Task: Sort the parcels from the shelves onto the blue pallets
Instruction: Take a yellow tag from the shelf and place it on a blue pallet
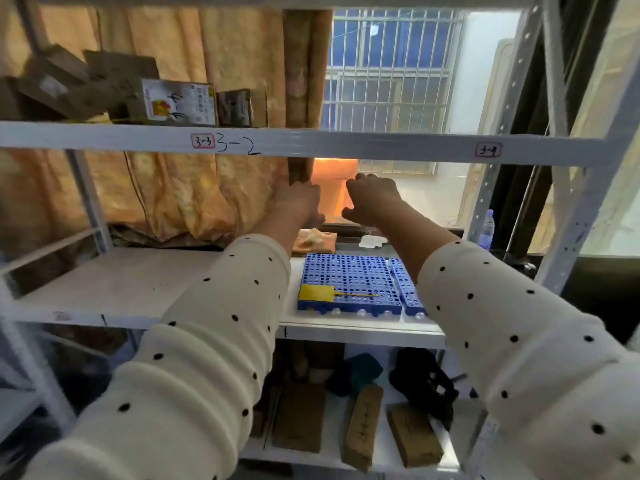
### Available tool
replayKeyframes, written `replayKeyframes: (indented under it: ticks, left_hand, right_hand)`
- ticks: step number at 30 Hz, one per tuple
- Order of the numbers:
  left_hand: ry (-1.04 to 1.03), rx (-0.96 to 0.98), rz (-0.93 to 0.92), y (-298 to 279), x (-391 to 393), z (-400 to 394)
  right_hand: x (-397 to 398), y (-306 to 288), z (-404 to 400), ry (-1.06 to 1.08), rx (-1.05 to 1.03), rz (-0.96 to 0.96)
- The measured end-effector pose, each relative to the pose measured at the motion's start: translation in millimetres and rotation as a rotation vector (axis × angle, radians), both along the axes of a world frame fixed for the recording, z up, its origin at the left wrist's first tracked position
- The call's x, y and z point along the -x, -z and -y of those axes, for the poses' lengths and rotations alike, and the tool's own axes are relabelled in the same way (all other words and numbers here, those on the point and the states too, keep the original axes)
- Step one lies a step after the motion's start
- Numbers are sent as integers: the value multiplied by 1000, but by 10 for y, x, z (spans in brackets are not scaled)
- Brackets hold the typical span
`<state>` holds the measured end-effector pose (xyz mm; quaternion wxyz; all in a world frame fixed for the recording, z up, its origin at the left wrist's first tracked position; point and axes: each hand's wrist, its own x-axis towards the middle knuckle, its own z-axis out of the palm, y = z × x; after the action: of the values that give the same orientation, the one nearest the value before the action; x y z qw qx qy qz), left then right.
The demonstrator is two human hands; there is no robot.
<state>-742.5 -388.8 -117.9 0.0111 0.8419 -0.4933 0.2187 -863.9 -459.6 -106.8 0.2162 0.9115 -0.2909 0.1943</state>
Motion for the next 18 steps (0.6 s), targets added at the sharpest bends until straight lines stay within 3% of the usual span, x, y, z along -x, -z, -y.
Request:
replayKeyframes:
  ticks: [18]
  left_hand:
    - [-16, 41, 10, -290, 80, -854]
  right_hand:
    - [230, -198, -672, 38, 3, 50]
